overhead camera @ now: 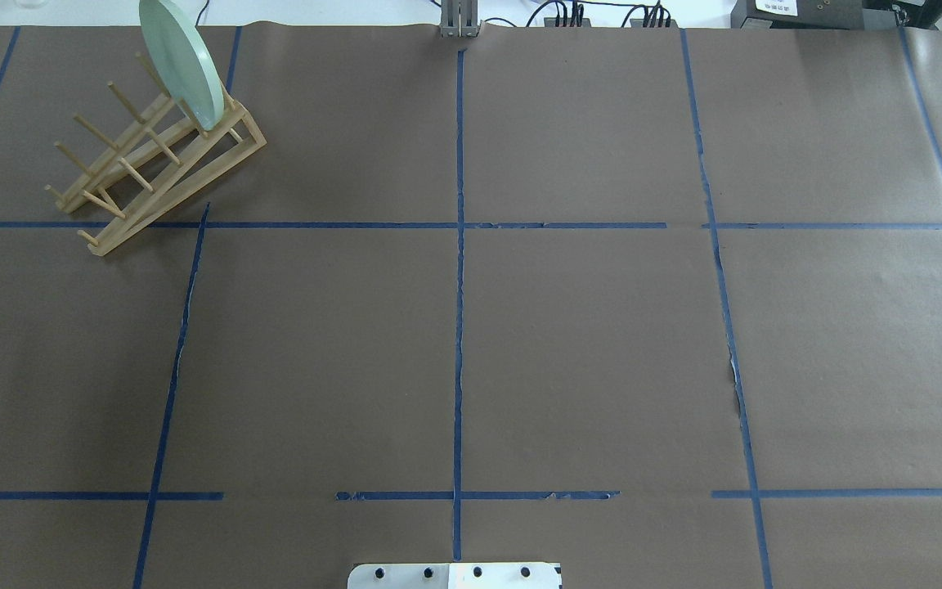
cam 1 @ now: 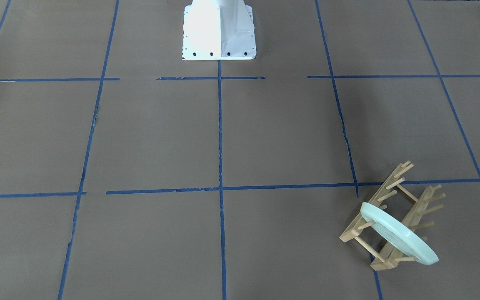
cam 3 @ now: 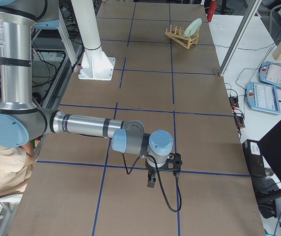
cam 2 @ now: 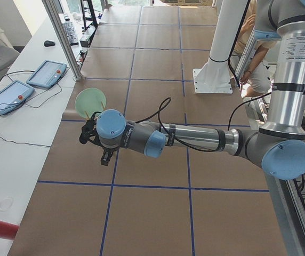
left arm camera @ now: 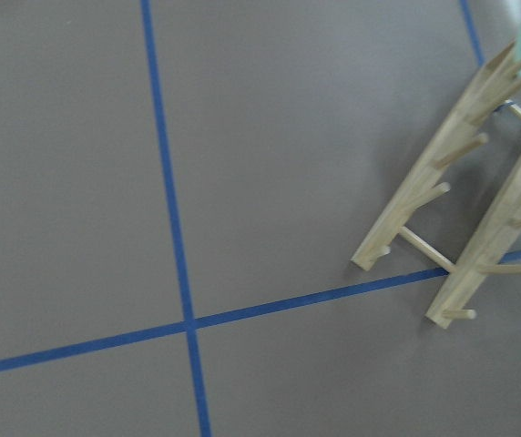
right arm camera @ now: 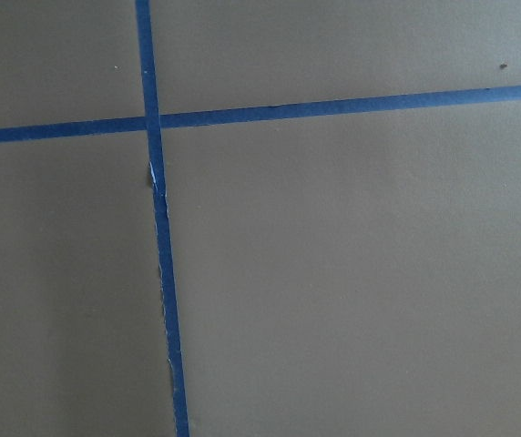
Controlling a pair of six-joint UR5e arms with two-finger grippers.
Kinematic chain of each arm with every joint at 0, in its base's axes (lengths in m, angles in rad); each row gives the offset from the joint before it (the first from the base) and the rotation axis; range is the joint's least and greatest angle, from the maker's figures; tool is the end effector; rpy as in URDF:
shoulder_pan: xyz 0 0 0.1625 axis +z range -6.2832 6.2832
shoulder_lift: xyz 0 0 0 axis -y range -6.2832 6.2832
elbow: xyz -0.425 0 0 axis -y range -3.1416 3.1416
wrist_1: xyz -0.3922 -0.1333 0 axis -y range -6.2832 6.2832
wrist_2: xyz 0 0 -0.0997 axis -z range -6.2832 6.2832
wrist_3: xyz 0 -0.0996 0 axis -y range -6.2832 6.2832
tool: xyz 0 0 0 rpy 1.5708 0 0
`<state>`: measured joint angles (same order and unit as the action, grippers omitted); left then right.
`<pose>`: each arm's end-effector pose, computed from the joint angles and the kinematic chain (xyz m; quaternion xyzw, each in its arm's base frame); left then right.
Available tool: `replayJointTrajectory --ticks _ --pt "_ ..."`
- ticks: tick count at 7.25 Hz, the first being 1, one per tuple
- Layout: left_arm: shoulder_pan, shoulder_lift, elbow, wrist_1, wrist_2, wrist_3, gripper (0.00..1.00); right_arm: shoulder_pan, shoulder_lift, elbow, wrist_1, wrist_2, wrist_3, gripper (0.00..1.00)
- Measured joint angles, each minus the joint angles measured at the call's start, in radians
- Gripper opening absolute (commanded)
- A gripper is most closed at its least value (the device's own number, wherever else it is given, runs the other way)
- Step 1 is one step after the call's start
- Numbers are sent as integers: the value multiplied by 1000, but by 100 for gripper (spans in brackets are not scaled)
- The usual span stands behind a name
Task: Place plate on table
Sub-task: 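Reach the left gripper toward the pale green plate in the wooden rack, then grasp the plate rim with the left gripper and lift it out of the rack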
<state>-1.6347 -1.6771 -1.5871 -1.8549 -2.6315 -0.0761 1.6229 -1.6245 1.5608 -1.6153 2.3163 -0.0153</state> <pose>-0.0811 -0.5411 0.5424 0.1712 0.4965 0.0428 0.8499 0.0896 -0.4558 0.6954 -0.0381 -0.3651 0.0368 0.9294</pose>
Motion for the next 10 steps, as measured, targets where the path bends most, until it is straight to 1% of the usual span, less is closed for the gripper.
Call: replayJointTrajectory --ticks 2,3,4,5,6,7,8,9,10 --pt "74 -113 18 -58 -9 -230 100 0 0 0 0 0 0 100" --pt "108 -181 45 -72 9 -329 100 0 0 0 0 0 0 100" --pt "123 -245 90 -110 52 -380 100 0 0 -1 0 0 0 100" --pt "138 -292 141 -190 110 -431 100 0 0 0 0 0 0 100" --pt "162 -313 174 -294 158 -559 100 0 0 0 0 0 0 100" --pt "193 -322 208 -455 207 -793 100 0 0 0 0 0 0 100" --pt "244 -327 259 -675 301 -1081 100 0 0 0 0 0 0 100" --pt "300 -339 303 -841 408 -1351 100 0 0 0 0 0 0 100" --pt "347 -365 336 -920 484 -1581 100 0 0 0 0 0 0 100"
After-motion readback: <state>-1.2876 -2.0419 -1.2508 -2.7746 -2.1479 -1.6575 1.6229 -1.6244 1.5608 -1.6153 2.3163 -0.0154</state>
